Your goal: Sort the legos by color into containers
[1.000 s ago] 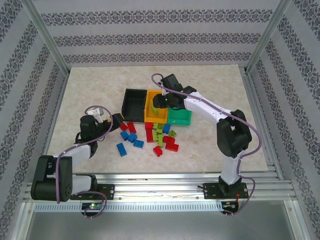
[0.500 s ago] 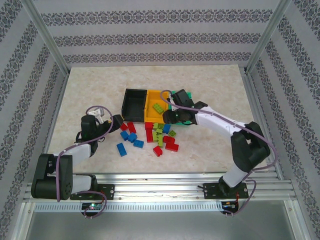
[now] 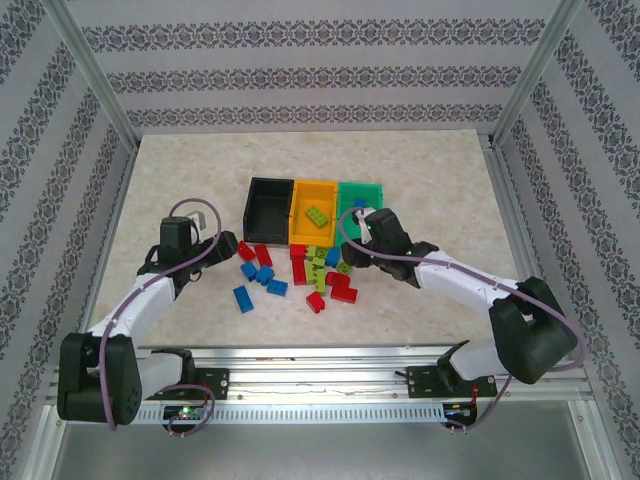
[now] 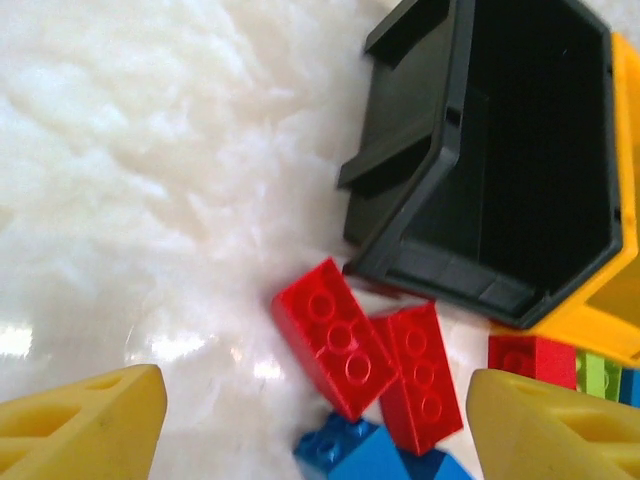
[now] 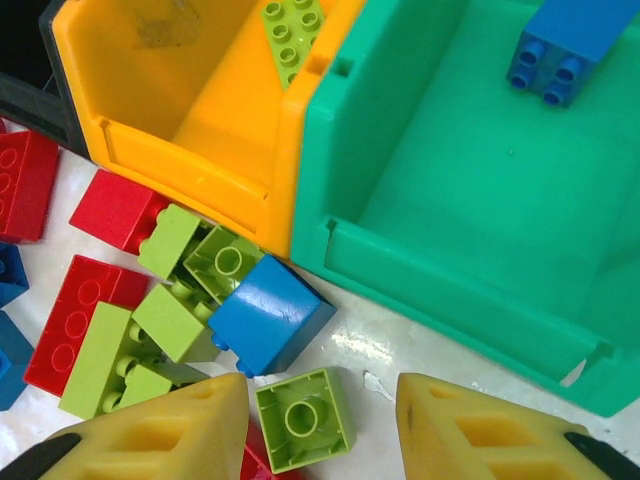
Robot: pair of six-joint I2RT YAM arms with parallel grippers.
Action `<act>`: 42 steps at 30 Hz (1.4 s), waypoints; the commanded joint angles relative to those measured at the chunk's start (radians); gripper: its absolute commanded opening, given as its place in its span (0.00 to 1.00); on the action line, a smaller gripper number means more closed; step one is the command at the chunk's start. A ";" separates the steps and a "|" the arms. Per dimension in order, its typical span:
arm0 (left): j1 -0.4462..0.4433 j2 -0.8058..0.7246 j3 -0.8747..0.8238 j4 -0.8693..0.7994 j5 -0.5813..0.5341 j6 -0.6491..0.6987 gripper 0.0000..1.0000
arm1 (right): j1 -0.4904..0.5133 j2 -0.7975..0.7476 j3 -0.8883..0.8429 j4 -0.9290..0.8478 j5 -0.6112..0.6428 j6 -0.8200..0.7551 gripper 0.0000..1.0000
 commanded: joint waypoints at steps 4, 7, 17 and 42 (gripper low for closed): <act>-0.081 0.025 0.070 -0.241 -0.094 -0.005 0.76 | 0.003 0.001 -0.034 0.145 -0.010 0.039 0.43; -0.144 0.123 0.143 -0.295 -0.144 -0.020 0.76 | 0.007 -0.026 -0.060 0.167 0.020 0.038 0.43; -0.226 0.375 0.332 -0.362 -0.308 -0.055 0.75 | 0.007 -0.045 -0.071 0.168 0.028 0.036 0.44; -0.234 0.511 0.328 -0.243 -0.267 -0.124 0.49 | 0.007 -0.017 -0.067 0.197 -0.015 0.064 0.43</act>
